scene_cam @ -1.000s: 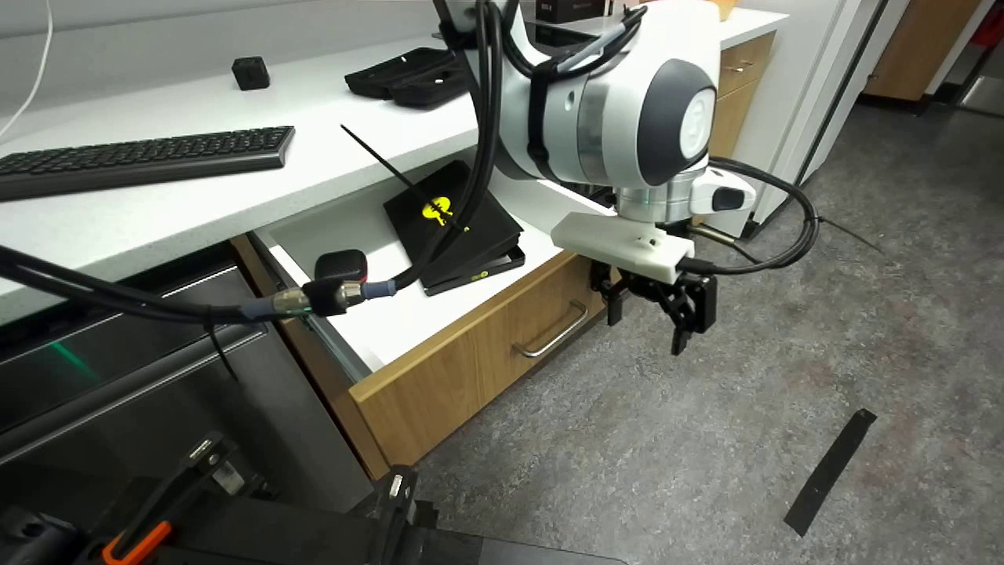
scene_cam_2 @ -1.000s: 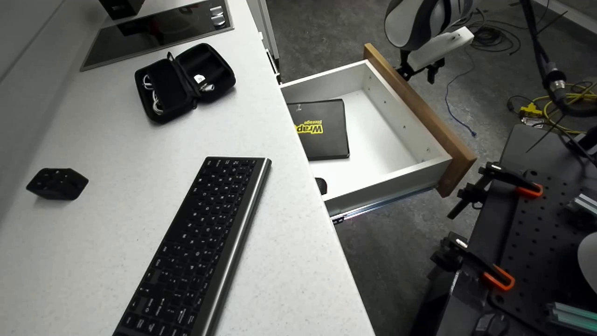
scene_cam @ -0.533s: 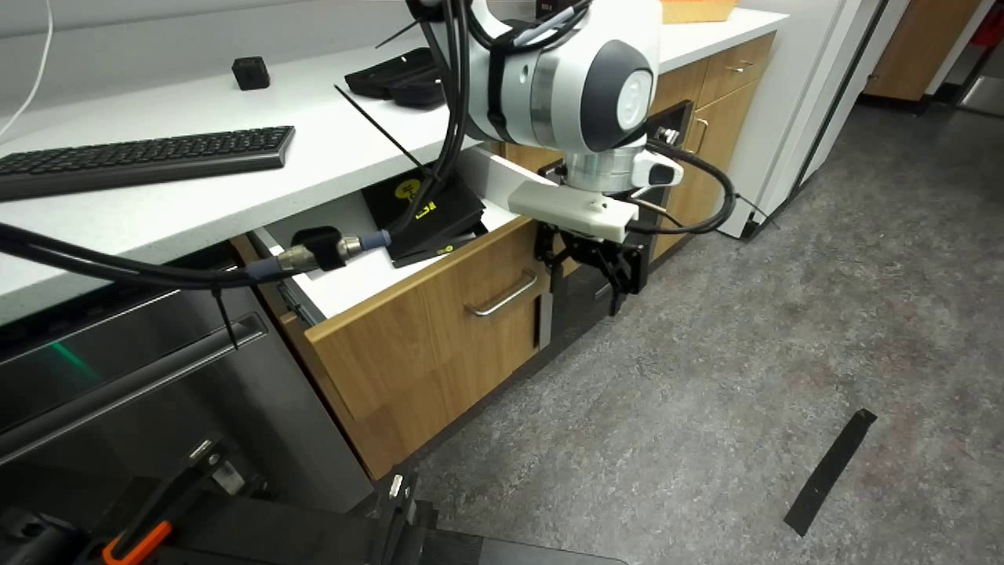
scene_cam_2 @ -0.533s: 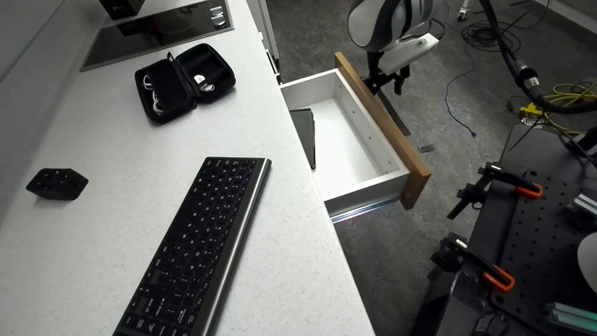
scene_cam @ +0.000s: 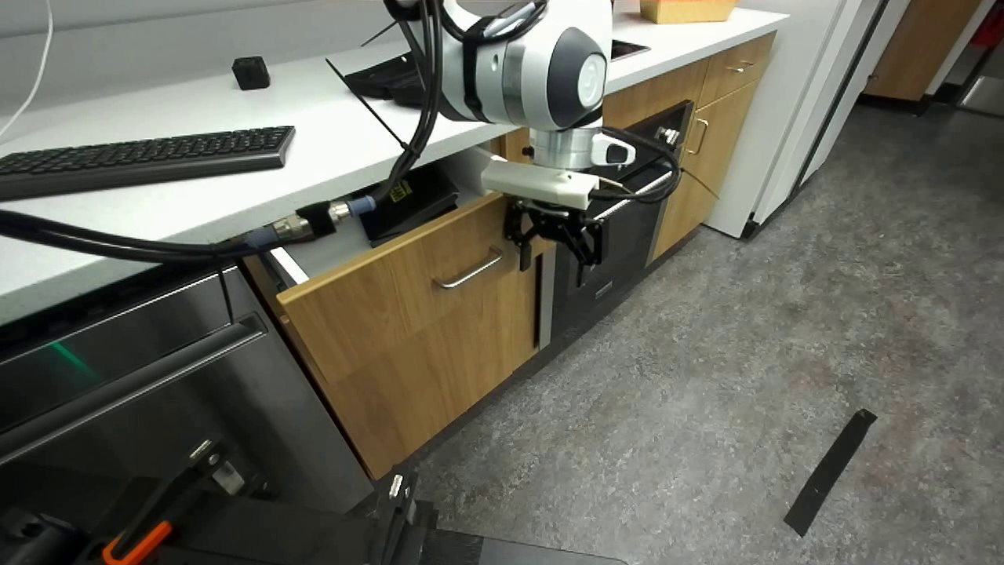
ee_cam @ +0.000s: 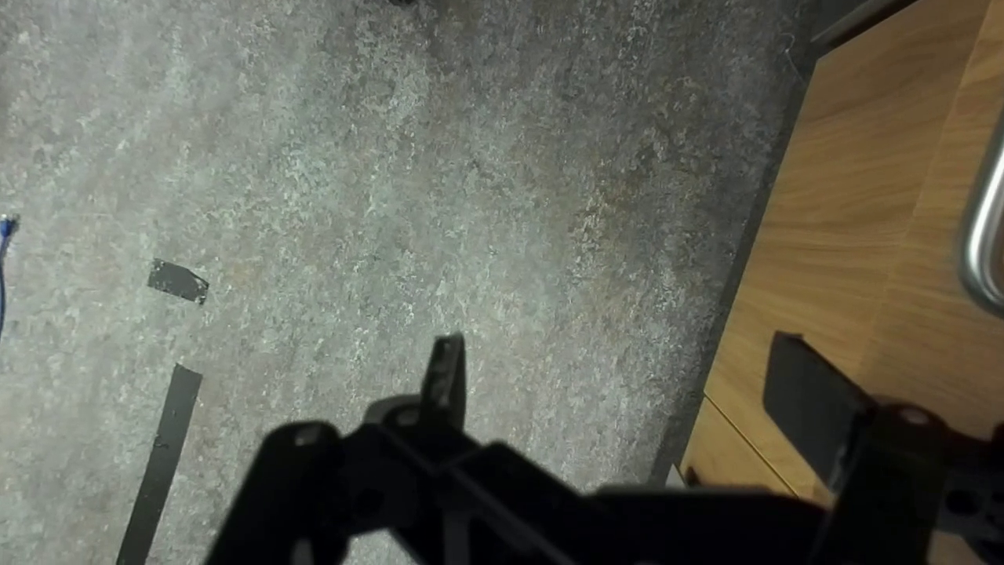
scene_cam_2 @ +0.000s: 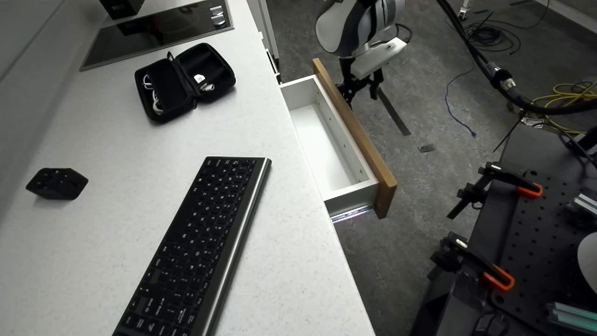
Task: Close the top drawer of the cabinet.
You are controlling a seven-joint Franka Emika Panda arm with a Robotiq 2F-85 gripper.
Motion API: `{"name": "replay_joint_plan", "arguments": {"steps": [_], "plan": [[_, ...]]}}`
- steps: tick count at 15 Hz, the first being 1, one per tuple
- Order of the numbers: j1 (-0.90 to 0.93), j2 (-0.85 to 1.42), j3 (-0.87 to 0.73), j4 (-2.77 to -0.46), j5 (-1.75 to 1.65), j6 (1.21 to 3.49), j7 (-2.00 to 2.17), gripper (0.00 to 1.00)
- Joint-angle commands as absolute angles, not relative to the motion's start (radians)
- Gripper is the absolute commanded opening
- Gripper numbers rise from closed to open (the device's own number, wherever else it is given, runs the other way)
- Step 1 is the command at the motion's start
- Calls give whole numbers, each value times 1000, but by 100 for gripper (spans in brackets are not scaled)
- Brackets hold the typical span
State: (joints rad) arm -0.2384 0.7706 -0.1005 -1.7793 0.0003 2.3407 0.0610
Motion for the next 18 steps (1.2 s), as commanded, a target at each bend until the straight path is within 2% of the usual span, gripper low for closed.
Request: {"name": "replay_joint_plan", "arguments": {"steps": [1, 7, 18], "plan": [[-226, 777, -115, -1771, 15, 2337, 51, 100], [-225, 809, -102, -1744, 26, 2333, 53, 100], [-194, 948, 21, -1565, 158, 2375, 63, 100]]}}
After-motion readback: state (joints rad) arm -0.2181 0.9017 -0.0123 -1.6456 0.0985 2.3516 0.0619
